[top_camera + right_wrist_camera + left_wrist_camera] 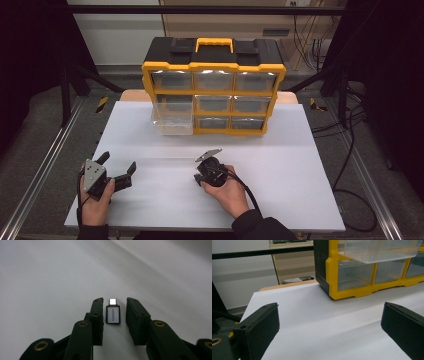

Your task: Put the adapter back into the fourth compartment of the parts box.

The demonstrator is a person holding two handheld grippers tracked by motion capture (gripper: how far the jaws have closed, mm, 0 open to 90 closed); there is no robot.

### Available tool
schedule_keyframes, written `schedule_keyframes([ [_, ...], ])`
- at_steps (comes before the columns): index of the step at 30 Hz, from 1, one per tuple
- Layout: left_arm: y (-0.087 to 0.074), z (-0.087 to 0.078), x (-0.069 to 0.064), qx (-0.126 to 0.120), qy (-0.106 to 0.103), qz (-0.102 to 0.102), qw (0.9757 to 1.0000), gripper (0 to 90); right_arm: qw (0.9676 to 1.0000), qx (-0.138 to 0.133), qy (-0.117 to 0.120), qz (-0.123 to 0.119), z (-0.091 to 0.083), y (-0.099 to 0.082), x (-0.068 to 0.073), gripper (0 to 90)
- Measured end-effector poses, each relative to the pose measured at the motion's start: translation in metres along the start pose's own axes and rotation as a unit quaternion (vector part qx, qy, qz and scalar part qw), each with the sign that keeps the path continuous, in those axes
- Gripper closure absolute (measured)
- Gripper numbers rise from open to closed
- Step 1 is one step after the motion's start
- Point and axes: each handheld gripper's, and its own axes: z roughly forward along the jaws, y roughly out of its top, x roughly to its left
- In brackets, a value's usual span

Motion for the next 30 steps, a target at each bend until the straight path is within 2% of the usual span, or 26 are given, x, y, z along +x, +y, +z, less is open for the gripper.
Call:
schedule_keyframes([
  [6,0.000,0.001,-0.001,0.001,-0.002,-0.001,1.0000,1.2,0.9999,0.000,-0.009,-0.013,0.003,-0.001,0.002,71.9],
  [8,-0.001,0.001,-0.001,0.001,-0.003,-0.001,1.0000,1.2,0.9996,-0.005,-0.018,-0.019,0.003,-0.002,0.003,76.1],
  [14,-0.001,0.002,-0.001,0.002,-0.006,-0.002,1.0000,1.2,0.9992,-0.023,-0.011,-0.032,0.004,-0.001,0.003,76.2],
  [17,-0.001,0.002,-0.001,0.001,-0.007,-0.005,1.0000,1.2,0.9990,-0.033,-0.011,-0.027,0.001,0.000,0.001,76.2],
  [18,-0.002,0.002,-0.002,0.003,-0.008,-0.006,0.9999,1.2,0.9985,-0.049,-0.011,-0.020,-0.004,0.001,-0.002,76.2],
  [21,-0.003,0.002,-0.003,0.004,-0.009,-0.005,0.9999,1.2,0.9977,-0.067,-0.008,-0.009,-0.011,0.002,-0.006,76.3],
  [30,-0.004,0.002,-0.003,0.003,-0.006,-0.003,1.0000,1.2,0.9945,-0.105,-0.006,-0.001,-0.026,0.004,-0.015,76.3],
])
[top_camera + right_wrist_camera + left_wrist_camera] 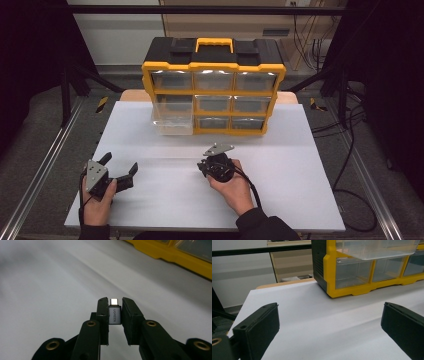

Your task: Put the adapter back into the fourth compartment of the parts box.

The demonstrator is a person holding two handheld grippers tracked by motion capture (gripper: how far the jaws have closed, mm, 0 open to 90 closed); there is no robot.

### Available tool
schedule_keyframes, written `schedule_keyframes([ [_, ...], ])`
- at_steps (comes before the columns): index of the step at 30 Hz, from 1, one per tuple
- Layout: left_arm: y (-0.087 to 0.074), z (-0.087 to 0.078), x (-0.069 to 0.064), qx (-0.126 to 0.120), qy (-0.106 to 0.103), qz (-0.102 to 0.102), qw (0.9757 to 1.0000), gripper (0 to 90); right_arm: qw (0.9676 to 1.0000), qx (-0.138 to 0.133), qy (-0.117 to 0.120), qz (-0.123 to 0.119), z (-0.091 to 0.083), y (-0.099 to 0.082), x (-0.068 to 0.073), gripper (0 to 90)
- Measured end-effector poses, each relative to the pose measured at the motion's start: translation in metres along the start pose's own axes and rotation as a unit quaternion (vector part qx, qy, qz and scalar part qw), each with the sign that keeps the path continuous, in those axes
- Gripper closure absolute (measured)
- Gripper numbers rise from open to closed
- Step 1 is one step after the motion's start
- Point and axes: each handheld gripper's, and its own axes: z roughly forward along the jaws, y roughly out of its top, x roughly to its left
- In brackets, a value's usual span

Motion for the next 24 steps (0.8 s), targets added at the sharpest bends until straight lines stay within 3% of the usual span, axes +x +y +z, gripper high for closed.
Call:
schedule_keyframes([
  [24,0.000,-0.001,0.001,-0.005,0.000,-0.004,1.0000,1.2,0.9976,-0.067,-0.015,-0.008,-0.047,0.050,-0.019,76.3],
])
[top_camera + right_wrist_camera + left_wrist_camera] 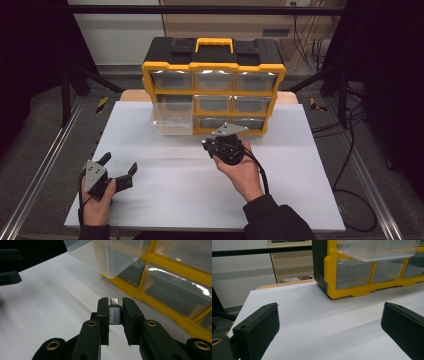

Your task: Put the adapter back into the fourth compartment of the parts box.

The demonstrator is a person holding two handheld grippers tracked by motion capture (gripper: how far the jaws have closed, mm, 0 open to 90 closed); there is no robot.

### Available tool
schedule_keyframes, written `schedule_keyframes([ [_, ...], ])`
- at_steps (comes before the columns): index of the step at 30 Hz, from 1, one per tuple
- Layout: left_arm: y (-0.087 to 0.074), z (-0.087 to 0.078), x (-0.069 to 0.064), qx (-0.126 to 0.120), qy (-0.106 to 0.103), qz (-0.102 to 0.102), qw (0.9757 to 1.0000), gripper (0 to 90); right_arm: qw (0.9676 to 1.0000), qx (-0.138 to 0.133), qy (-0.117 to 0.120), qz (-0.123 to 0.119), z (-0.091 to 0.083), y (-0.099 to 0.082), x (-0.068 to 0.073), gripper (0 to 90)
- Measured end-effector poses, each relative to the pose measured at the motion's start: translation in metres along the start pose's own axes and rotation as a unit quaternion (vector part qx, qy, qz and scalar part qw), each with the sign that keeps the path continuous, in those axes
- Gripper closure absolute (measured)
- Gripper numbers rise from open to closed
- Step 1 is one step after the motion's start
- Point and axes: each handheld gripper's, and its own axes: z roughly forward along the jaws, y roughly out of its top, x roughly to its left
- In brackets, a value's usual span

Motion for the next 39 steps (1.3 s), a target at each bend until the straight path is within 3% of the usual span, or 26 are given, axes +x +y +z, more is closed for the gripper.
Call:
schedule_keyframes([
  [27,0.000,0.000,0.000,-0.002,-0.001,-0.003,1.0000,1.2,0.9995,-0.029,-0.007,-0.009,-0.020,0.034,-0.008,76.3],
  [39,0.000,0.000,0.001,-0.002,-0.002,-0.005,1.0000,1.2,0.9986,-0.049,-0.010,-0.015,-0.028,0.059,-0.011,76.3],
])
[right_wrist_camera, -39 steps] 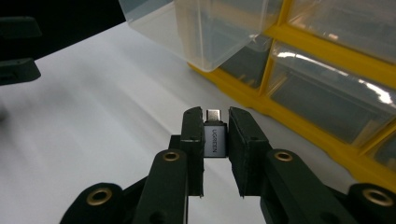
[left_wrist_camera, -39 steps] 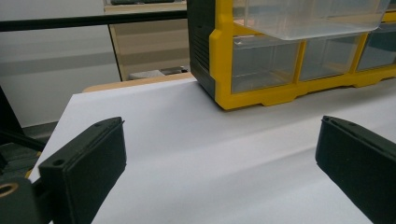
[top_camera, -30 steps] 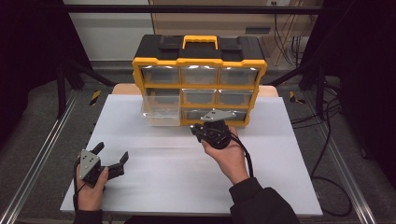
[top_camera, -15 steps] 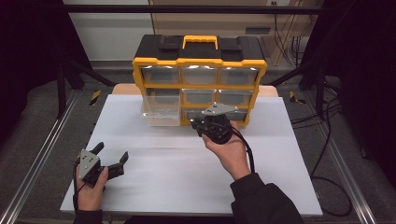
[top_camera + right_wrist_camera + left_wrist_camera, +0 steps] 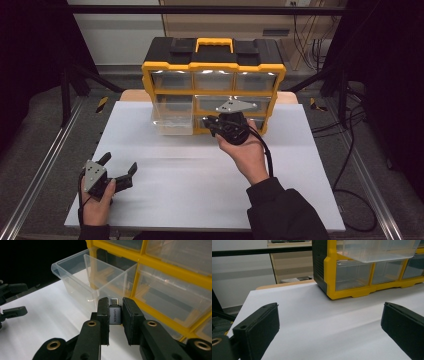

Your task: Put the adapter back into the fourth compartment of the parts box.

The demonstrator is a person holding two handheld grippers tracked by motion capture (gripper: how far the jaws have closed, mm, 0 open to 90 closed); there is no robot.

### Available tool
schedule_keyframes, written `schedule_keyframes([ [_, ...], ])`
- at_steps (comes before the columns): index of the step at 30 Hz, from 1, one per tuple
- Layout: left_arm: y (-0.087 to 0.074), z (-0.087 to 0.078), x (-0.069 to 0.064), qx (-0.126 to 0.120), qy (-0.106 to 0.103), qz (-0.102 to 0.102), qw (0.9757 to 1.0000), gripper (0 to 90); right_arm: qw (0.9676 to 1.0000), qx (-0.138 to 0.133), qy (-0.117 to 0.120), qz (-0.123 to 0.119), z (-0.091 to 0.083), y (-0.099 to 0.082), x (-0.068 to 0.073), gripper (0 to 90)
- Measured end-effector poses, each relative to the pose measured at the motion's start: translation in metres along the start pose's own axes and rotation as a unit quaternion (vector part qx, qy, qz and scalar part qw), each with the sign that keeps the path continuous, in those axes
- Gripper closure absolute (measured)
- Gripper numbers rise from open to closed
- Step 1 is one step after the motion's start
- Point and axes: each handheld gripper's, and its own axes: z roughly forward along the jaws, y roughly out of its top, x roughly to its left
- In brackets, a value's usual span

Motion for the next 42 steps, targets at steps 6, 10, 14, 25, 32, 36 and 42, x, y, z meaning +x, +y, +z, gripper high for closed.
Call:
schedule_keyframes([
  [6,0.000,0.000,0.001,-0.001,0.001,-0.001,1.0000,1.2,1.0000,-0.007,-0.002,-0.004,0.000,0.015,-0.002,76.3],
  [10,0.000,0.000,0.001,-0.001,0.000,0.000,1.0000,1.2,0.9999,-0.007,-0.004,-0.008,0.001,0.021,-0.002,76.3],
  [14,0.000,0.000,0.001,-0.001,0.000,-0.001,1.0000,1.2,0.9999,-0.011,-0.003,-0.012,0.003,0.029,-0.003,76.3],
  [25,0.000,0.000,0.001,-0.001,0.000,-0.001,1.0000,1.2,0.9998,-0.013,0.000,-0.015,0.008,0.038,-0.002,76.3],
  [32,0.000,0.000,0.001,-0.001,-0.001,-0.002,1.0000,1.2,0.9998,-0.014,0.003,-0.013,0.013,0.042,-0.003,76.3],
  [36,0.000,0.000,0.001,-0.002,-0.001,-0.002,1.0000,1.2,0.9998,-0.013,0.004,-0.013,0.015,0.043,-0.003,76.3],
  [42,0.000,0.000,0.001,-0.003,-0.001,-0.004,1.0000,1.2,0.9998,-0.013,0.007,-0.013,0.020,0.048,-0.001,76.3],
])
